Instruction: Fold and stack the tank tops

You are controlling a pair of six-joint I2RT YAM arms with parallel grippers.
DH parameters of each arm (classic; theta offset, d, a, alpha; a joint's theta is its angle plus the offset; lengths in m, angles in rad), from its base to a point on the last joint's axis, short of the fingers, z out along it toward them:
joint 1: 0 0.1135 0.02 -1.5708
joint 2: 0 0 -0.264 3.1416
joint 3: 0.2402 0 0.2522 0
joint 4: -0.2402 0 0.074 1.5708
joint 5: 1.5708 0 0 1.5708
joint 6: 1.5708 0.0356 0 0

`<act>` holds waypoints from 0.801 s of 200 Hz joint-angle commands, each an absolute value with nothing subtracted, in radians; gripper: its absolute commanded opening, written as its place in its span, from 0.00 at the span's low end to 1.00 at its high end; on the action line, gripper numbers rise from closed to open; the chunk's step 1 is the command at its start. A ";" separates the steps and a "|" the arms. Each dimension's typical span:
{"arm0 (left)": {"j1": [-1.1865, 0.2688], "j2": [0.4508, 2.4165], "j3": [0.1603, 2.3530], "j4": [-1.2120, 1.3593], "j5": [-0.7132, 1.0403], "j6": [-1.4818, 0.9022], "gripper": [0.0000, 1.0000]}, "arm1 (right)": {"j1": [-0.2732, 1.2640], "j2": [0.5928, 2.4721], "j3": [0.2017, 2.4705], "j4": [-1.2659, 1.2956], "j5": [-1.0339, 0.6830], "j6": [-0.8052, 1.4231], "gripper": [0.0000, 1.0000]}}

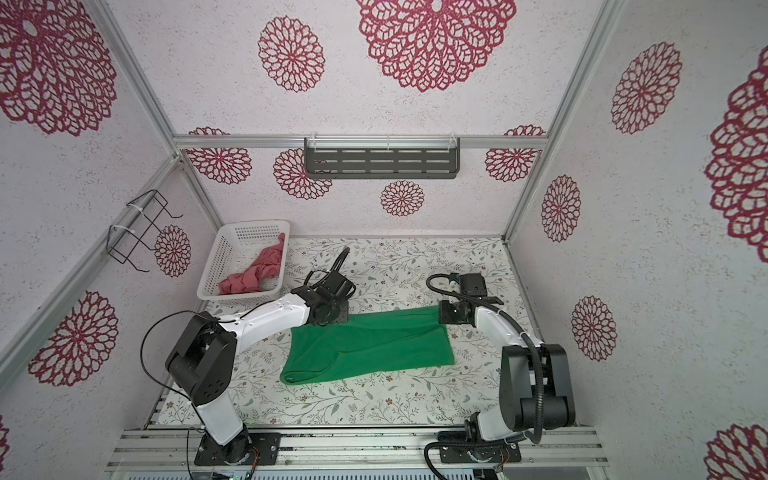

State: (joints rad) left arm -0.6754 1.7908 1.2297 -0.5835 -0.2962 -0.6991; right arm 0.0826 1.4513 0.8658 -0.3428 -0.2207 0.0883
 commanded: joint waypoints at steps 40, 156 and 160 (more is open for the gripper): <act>-0.770 1.731 1.099 -0.625 -0.417 -0.943 0.00 | 0.097 1.312 0.727 -0.317 -0.191 0.241 0.00; -0.829 1.512 1.005 -0.754 -0.405 -1.058 0.35 | 0.098 1.268 0.806 -0.469 -0.083 0.260 0.37; -0.826 1.504 1.011 -0.757 -0.402 -1.054 0.35 | 0.098 1.267 0.811 -0.476 -0.084 0.262 0.37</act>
State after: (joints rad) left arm -0.8165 1.5635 0.9958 -0.7044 -0.3862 -1.0351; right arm 0.0952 1.3006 0.7612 -0.4145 -0.1234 0.2562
